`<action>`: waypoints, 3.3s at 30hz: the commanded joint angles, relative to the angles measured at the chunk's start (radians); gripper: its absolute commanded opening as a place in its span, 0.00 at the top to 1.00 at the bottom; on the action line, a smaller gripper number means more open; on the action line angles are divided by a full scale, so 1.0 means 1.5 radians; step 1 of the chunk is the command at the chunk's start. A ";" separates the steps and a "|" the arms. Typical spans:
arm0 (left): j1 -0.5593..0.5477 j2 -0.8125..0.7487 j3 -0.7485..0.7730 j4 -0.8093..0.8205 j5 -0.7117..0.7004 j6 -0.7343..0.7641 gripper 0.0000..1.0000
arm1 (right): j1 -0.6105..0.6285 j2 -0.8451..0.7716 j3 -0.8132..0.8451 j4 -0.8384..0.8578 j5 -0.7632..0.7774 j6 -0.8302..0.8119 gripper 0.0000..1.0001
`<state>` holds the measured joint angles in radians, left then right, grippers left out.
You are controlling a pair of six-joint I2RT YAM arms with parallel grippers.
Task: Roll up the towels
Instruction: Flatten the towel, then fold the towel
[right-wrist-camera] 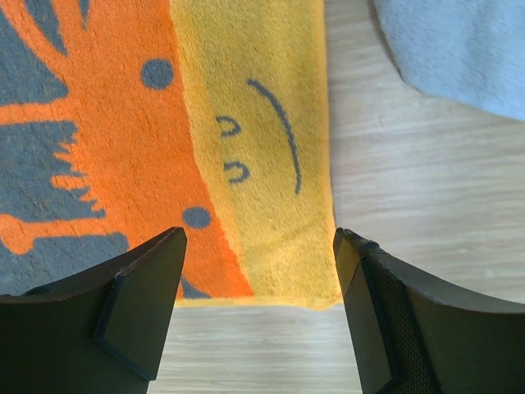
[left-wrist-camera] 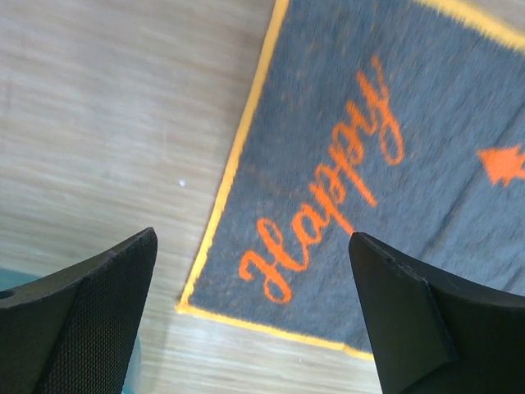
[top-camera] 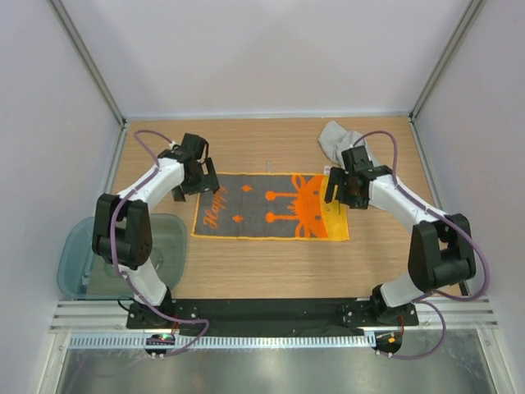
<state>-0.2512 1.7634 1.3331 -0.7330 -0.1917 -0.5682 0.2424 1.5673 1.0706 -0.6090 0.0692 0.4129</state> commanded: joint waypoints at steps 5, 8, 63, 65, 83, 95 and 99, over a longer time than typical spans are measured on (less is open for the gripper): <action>-0.039 -0.076 -0.122 0.001 0.085 -0.080 0.10 | 0.009 -0.150 -0.077 0.022 0.014 0.053 0.19; -0.042 -0.090 -0.173 0.017 0.098 -0.103 0.19 | 0.017 -0.172 -0.091 0.007 0.001 0.055 0.19; 0.008 -0.099 -0.268 0.081 0.124 -0.080 1.00 | 0.065 -0.213 -0.198 -0.050 0.141 0.170 0.35; 0.007 -0.099 -0.266 0.079 0.143 -0.073 1.00 | 0.065 -0.196 -0.203 -0.033 0.141 0.171 0.41; 0.007 -0.118 -0.274 0.087 0.187 -0.073 1.00 | 0.065 -0.092 -0.244 0.044 0.105 0.171 0.68; -0.008 -0.166 -0.241 0.015 0.133 -0.063 1.00 | 0.064 -0.178 -0.202 -0.062 0.141 0.197 0.99; -0.008 -0.181 -0.234 -0.003 0.135 -0.059 1.00 | 0.064 -0.231 -0.178 -0.106 0.177 0.205 0.99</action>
<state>-0.2623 1.5311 0.9466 -0.6952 0.0269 -0.6724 0.3386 1.2869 0.7460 -0.7006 0.2680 0.6922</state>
